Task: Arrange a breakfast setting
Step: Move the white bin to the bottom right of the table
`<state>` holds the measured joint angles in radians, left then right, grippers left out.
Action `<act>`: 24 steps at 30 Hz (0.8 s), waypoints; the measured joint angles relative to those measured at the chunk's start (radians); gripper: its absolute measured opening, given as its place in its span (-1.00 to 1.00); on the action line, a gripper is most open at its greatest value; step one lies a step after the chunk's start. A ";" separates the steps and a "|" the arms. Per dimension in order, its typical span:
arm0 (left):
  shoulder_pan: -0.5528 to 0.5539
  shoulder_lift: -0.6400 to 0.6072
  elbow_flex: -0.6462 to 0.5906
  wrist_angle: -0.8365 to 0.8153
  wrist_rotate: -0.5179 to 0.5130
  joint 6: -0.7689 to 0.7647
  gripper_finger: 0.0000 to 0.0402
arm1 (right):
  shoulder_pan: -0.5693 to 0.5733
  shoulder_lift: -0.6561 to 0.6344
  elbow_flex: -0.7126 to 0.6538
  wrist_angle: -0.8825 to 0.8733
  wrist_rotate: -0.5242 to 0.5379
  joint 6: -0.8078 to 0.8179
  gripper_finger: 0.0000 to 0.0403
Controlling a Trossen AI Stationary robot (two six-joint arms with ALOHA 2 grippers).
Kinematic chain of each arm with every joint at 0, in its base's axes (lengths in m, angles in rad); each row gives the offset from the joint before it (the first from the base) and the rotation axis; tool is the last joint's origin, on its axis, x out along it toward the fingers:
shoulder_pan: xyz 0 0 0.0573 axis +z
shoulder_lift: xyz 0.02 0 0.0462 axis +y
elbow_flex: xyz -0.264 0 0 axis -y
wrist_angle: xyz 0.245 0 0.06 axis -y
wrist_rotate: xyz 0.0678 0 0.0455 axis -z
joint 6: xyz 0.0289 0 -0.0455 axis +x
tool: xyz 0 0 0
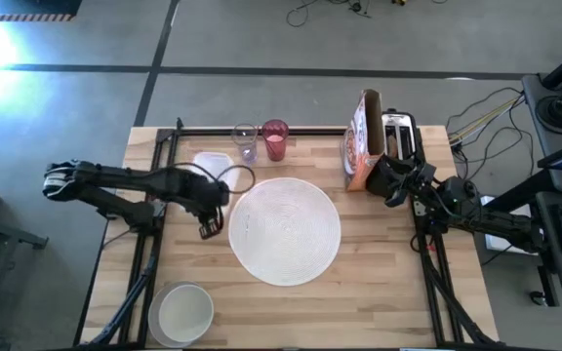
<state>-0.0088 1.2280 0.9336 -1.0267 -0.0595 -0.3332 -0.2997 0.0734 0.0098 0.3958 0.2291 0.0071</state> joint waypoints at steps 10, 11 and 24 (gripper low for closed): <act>-0.163 0.143 0.157 0.022 -0.004 0.106 -1.00 | 0.000 0.000 0.000 0.000 0.000 0.000 -0.37; -0.170 0.161 0.165 0.023 -0.005 0.123 -1.00 | 0.000 0.000 0.000 0.000 0.000 0.000 -0.37; -0.189 0.406 0.308 0.050 -0.011 0.414 -1.00 | 0.000 0.000 0.000 0.005 -0.001 0.200 -0.37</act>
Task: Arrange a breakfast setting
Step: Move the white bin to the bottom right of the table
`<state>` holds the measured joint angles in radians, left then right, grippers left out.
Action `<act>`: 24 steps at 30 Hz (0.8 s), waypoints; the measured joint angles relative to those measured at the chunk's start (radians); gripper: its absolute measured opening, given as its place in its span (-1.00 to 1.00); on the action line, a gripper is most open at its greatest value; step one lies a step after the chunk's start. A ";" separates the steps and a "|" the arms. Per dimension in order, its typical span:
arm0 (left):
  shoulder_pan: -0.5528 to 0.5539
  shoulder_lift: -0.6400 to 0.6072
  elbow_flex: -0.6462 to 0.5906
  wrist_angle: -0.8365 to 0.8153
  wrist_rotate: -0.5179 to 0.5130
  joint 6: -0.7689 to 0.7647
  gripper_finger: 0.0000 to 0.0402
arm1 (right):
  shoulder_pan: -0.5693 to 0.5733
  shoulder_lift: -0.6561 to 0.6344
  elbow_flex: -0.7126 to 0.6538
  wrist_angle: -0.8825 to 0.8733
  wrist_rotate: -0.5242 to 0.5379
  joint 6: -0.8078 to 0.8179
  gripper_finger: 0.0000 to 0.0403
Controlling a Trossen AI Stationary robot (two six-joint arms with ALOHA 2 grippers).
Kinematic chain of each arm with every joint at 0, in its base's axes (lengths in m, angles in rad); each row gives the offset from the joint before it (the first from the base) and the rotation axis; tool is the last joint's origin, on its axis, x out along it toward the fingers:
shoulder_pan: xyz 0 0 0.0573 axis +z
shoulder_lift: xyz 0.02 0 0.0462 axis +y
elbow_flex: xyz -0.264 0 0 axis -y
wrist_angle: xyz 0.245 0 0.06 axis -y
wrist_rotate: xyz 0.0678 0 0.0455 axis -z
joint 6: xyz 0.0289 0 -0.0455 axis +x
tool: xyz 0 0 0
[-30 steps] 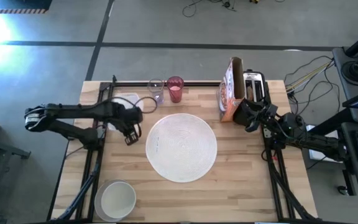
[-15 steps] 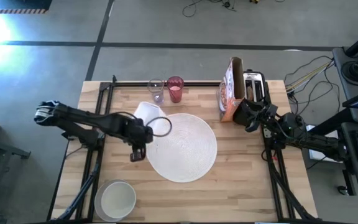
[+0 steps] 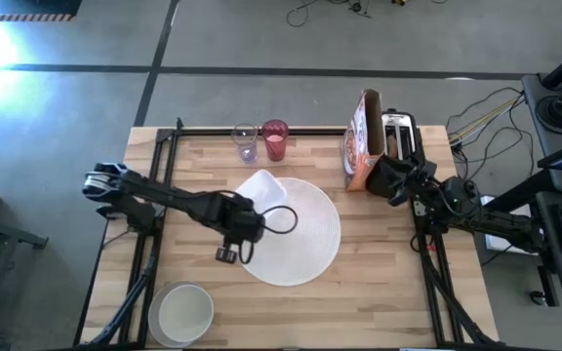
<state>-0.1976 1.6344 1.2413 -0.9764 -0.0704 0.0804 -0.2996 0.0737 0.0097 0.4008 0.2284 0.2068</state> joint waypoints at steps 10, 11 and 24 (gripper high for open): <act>-0.013 0.131 0.101 -0.014 0.001 0.182 -1.00 | 0.000 0.000 0.001 0.034 -0.014 0.158 -0.37; -0.013 0.138 0.101 -0.011 0.002 0.195 -1.00 | 0.000 0.000 0.004 0.019 -0.038 0.172 -0.37; -0.013 0.153 0.104 0.076 0.002 0.274 -1.00 | 0.001 0.212 0.326 -0.428 -0.185 0.177 -0.37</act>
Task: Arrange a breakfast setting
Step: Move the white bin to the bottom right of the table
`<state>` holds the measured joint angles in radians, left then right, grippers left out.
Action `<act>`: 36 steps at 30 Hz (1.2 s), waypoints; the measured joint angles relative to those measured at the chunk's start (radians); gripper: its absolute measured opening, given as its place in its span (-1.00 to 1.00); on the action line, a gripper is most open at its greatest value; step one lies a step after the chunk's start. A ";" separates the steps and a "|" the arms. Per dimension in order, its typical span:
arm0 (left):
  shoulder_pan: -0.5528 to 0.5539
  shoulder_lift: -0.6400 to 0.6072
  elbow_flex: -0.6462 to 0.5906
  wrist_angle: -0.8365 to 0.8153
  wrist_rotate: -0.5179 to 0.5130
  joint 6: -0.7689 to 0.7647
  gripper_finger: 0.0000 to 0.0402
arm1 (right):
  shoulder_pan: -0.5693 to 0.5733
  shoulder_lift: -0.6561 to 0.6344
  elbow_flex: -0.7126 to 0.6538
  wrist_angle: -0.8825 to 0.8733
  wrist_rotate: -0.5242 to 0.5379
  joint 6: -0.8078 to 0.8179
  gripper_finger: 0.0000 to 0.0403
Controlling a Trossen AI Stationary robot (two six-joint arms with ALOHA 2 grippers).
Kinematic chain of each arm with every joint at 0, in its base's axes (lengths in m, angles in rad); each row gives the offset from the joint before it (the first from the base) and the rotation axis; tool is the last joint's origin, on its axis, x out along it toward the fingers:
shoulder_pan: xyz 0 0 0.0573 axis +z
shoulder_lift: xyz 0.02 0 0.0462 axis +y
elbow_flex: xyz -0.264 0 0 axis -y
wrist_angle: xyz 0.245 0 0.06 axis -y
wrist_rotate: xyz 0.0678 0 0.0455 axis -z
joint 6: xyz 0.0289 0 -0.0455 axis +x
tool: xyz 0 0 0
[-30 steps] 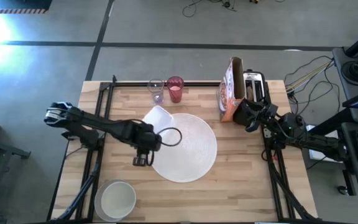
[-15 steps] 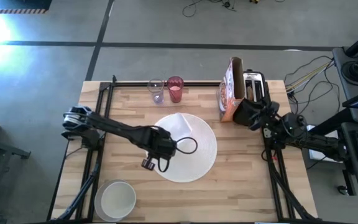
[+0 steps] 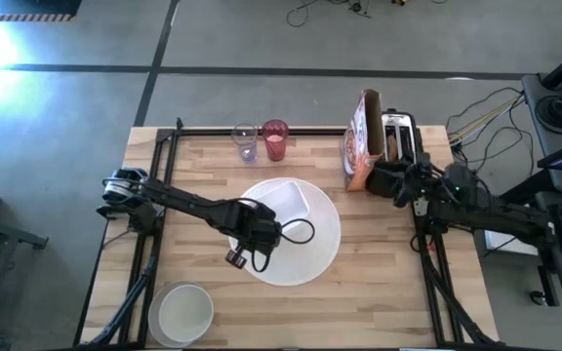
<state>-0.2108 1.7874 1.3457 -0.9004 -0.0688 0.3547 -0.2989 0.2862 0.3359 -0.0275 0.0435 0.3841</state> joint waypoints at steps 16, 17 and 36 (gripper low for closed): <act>0.002 0.000 -0.050 0.064 0.002 0.241 -1.00 | 0.117 0.373 0.456 -0.469 -0.160 -0.159 -0.37; 0.002 0.000 -0.053 0.063 0.002 0.260 -1.00 | 0.137 0.388 0.471 -0.475 -0.160 -0.165 -0.37; 0.003 0.000 -0.053 0.071 0.001 0.423 -1.00 | 0.427 0.708 0.660 -0.485 -0.147 -0.325 -0.37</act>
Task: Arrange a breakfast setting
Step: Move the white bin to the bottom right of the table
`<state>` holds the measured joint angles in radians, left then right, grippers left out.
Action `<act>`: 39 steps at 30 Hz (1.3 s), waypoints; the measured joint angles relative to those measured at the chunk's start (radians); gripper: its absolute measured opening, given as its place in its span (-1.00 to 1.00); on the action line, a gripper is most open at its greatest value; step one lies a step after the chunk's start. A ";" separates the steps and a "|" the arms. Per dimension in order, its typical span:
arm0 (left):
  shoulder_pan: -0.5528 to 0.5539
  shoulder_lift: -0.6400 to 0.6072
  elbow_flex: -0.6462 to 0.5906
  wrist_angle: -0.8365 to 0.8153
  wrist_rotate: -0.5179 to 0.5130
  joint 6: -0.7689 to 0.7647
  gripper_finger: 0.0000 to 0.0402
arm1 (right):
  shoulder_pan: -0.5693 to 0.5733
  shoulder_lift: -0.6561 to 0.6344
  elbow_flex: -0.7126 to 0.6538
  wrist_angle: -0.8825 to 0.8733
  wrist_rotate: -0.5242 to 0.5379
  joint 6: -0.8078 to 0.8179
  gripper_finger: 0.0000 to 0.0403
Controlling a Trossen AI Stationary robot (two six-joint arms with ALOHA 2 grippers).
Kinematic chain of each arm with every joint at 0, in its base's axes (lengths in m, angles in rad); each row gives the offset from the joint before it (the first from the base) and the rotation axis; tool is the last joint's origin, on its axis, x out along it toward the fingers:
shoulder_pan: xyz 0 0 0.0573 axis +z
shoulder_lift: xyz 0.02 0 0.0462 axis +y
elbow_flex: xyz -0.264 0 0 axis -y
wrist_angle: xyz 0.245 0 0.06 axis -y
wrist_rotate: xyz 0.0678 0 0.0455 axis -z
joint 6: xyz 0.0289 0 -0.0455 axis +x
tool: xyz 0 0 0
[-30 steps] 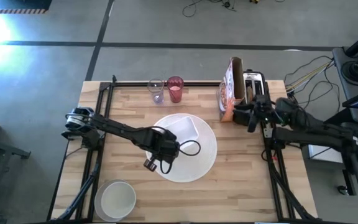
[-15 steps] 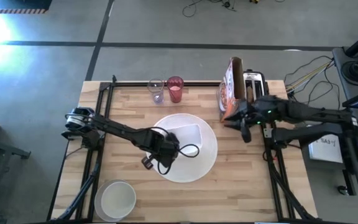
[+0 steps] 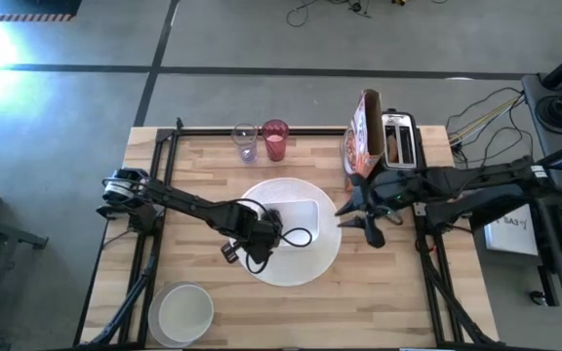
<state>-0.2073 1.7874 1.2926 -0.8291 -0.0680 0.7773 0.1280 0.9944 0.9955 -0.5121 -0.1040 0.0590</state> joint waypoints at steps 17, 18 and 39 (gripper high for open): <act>0.000 0.000 0.000 0.040 0.001 0.034 -1.00 | 0.114 0.346 0.238 -0.266 0.105 -0.218 -0.37; 0.000 0.000 0.000 0.045 0.001 0.034 -1.00 | 0.117 0.358 0.243 -0.268 0.105 -0.218 -0.37; 0.003 0.000 0.000 0.096 0.080 0.143 -1.00 | 0.136 0.505 0.276 -0.279 0.097 -0.301 -0.37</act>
<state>-0.2047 1.7875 1.2926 -0.7333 0.0120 0.9200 0.2638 1.4998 1.2716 -0.7909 -0.0068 -0.2424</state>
